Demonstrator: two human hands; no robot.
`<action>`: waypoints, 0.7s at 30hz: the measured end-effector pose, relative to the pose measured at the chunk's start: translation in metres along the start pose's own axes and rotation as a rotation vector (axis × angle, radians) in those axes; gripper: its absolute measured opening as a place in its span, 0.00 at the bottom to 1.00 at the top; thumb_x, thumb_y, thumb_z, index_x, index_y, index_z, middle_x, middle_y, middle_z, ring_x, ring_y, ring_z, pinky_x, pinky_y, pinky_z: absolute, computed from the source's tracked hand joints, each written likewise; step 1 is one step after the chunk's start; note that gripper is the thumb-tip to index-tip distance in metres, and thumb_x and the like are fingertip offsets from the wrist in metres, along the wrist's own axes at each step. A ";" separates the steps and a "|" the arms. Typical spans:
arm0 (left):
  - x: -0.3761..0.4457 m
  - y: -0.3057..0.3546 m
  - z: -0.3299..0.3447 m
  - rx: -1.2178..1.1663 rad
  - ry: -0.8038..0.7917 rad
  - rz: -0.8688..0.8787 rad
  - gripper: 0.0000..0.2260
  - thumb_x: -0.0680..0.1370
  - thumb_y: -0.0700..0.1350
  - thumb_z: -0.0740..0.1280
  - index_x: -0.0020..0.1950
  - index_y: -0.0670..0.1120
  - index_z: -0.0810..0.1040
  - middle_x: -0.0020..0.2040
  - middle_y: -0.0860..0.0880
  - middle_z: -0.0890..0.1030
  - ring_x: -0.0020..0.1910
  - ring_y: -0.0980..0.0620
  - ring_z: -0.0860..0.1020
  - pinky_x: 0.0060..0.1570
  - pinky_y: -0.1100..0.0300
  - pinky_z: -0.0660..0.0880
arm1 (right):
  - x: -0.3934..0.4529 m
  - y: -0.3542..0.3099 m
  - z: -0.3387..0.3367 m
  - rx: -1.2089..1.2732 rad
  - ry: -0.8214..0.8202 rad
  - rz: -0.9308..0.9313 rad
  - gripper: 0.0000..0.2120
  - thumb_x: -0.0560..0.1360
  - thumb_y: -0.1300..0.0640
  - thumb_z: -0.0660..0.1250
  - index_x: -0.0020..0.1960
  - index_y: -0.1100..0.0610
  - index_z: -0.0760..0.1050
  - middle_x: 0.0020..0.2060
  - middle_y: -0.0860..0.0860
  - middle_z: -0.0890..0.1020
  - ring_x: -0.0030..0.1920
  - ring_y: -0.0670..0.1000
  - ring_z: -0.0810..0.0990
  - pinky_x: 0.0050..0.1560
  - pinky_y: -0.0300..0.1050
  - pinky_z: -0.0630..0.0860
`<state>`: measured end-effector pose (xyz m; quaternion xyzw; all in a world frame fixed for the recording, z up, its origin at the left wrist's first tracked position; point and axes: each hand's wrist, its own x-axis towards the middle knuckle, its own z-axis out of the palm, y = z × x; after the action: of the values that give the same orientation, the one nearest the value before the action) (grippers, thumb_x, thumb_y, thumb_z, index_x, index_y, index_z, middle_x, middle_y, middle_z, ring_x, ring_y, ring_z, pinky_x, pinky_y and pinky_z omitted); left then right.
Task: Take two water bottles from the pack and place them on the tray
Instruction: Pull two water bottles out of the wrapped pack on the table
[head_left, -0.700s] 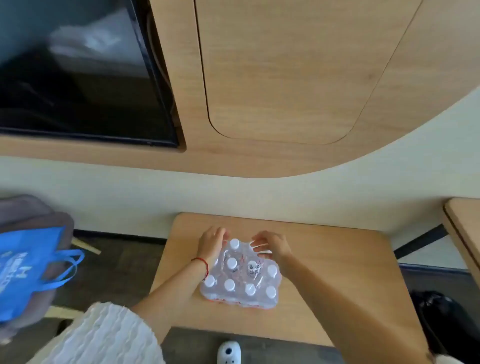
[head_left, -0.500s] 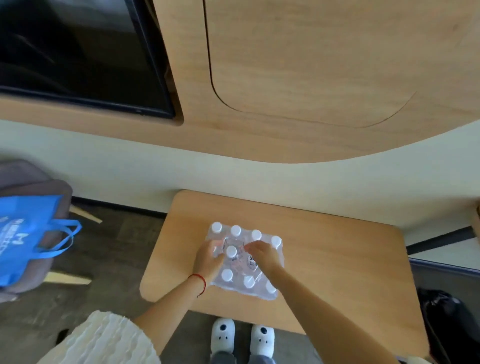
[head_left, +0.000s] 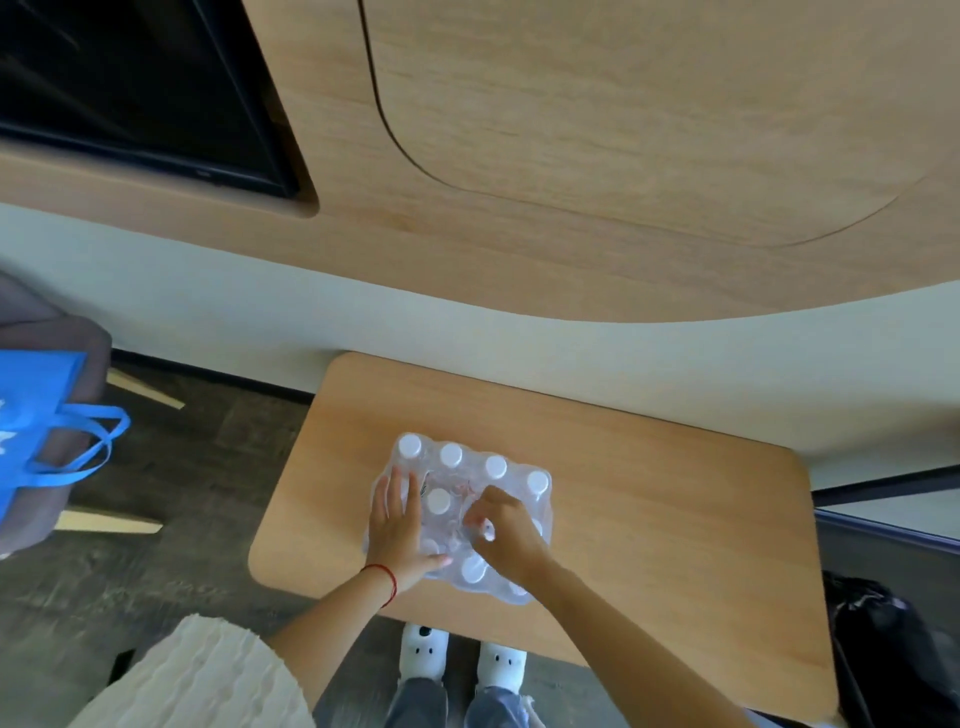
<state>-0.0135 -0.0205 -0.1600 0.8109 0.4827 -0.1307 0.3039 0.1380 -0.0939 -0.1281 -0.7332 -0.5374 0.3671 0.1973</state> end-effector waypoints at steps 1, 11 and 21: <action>0.000 0.002 -0.001 0.012 -0.008 -0.010 0.52 0.68 0.60 0.70 0.72 0.48 0.32 0.76 0.40 0.33 0.74 0.38 0.34 0.74 0.45 0.42 | -0.010 0.006 -0.007 0.013 -0.011 -0.028 0.06 0.70 0.69 0.65 0.42 0.65 0.81 0.47 0.62 0.80 0.45 0.60 0.79 0.45 0.46 0.73; 0.001 0.005 0.003 0.067 0.005 -0.052 0.51 0.68 0.59 0.71 0.73 0.52 0.34 0.76 0.40 0.33 0.74 0.37 0.35 0.74 0.46 0.46 | -0.062 0.031 -0.020 -0.395 -0.251 -0.151 0.18 0.66 0.63 0.56 0.47 0.59 0.82 0.54 0.58 0.84 0.57 0.56 0.78 0.63 0.48 0.71; -0.003 -0.001 0.006 -0.029 0.084 -0.020 0.53 0.67 0.55 0.74 0.69 0.59 0.30 0.77 0.46 0.35 0.75 0.41 0.37 0.74 0.45 0.56 | 0.024 0.005 0.022 -0.651 -0.105 0.123 0.23 0.79 0.54 0.62 0.70 0.59 0.61 0.58 0.60 0.77 0.60 0.59 0.73 0.62 0.50 0.69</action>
<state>-0.0156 -0.0255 -0.1634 0.8063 0.5052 -0.0924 0.2936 0.1289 -0.0757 -0.1537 -0.7688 -0.5906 0.2249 -0.0978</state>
